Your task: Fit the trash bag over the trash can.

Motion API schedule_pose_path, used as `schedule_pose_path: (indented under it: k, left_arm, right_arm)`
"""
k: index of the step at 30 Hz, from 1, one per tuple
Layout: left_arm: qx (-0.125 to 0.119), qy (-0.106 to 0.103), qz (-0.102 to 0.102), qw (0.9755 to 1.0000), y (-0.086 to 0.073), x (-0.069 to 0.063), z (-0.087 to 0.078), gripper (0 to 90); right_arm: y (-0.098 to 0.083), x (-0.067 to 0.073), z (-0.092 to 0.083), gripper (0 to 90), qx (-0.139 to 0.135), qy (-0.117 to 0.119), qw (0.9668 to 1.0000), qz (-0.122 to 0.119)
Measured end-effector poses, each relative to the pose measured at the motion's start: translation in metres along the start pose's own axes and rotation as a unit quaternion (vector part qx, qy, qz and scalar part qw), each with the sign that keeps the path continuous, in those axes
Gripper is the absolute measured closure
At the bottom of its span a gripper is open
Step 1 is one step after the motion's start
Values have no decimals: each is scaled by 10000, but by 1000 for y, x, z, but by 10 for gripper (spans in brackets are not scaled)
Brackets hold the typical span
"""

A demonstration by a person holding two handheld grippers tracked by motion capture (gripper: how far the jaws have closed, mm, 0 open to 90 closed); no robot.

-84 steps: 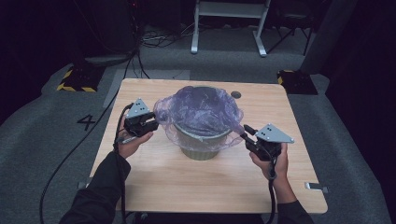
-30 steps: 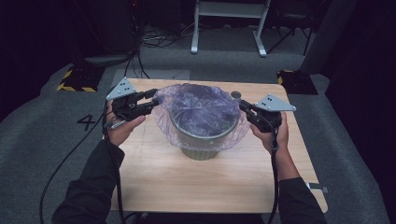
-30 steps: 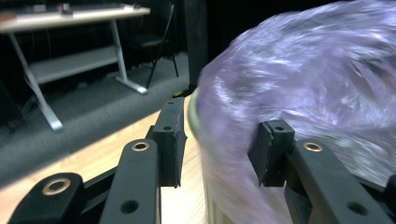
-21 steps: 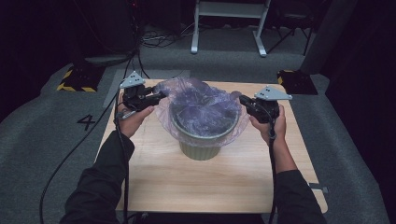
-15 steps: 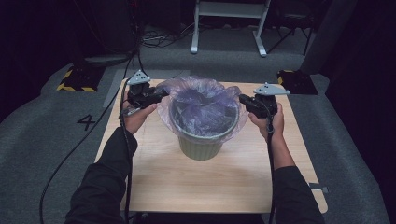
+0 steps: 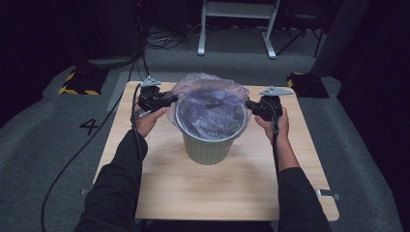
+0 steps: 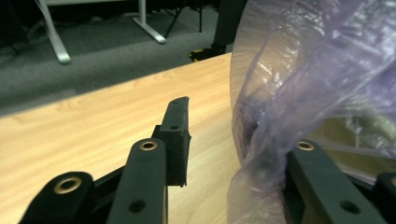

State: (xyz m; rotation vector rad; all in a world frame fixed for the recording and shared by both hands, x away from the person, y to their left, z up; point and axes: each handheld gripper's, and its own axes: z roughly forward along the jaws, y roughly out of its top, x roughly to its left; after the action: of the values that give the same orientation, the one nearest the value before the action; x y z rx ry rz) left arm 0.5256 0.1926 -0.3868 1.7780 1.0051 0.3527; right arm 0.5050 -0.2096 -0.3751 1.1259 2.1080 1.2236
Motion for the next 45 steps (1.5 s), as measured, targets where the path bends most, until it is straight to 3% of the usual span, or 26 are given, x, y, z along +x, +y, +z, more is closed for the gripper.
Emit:
schedule_pose_path:
  k: [8, 10, 20, 23, 26, 28, 29, 32, 34, 36, 40, 41, 43, 44, 45]
  left_arm:
    - [257, -282, -128, 9992, -17, 2, 9, 621]
    - [323, -203, -46, 9993, -22, 2, 9, 615]
    - [415, -387, 216, 9982, -53, -1, -12, 603]
    - [307, -441, 272, 9982, -60, -2, -24, 604]
    - [158, -495, 332, 9981, -64, -4, -41, 482]
    - [90, -409, 370, 9984, -65, -6, -52, 369]
    - [6, -474, 357, 9982, -65, -6, -60, 325]
    - [-192, -405, 435, 9980, -64, -7, -78, 244]
    - [-362, -399, 504, 9973, -62, -8, -88, 226]
    - [-431, -289, 567, 9970, -59, -8, -94, 218]
    - [-651, -218, 298, 9972, -50, -1, -103, 210]
    - [-668, -145, 252, 9973, -47, 1, -105, 210]
    - [-675, 351, 211, 9969, -43, 3, -109, 254]
    - [-699, 239, 289, 9968, -42, 3, -112, 290]
    - [-768, 28, 374, 9963, -42, 1, -115, 271]
  right_arm:
    - [-17, -2, 8, 879, 214, 91, 9997, -10]
    - [-23, -1, 8, 881, 234, 134, 9996, -70]
    - [-49, 7, -6, 894, 248, 397, 9986, -235]
    - [-56, 9, -13, 895, 208, 456, 9983, -284]
    - [-62, 12, -22, 871, 109, 493, 9978, -420]
    - [-63, 13, -28, 806, 78, 467, 9980, -424]
    - [-63, 14, -30, 777, 39, 456, 9980, -447]
    - [-59, 14, -42, 601, -121, 318, 9978, -564]
    - [-56, 14, -49, 519, -110, 243, 9970, -732]
    - [-54, 13, -56, 501, -122, 129, 9963, -846]
    - [-46, 7, -68, 454, -160, -186, 9958, -882]
    - [-44, 5, -70, 454, -195, -224, 9960, -839]
    - [-41, 0, -76, 463, -293, -338, 9962, -748]
    - [-40, -2, -79, 462, -345, -360, 9964, -681]
    - [-39, -3, -82, 455, -392, -316, 9968, -624]
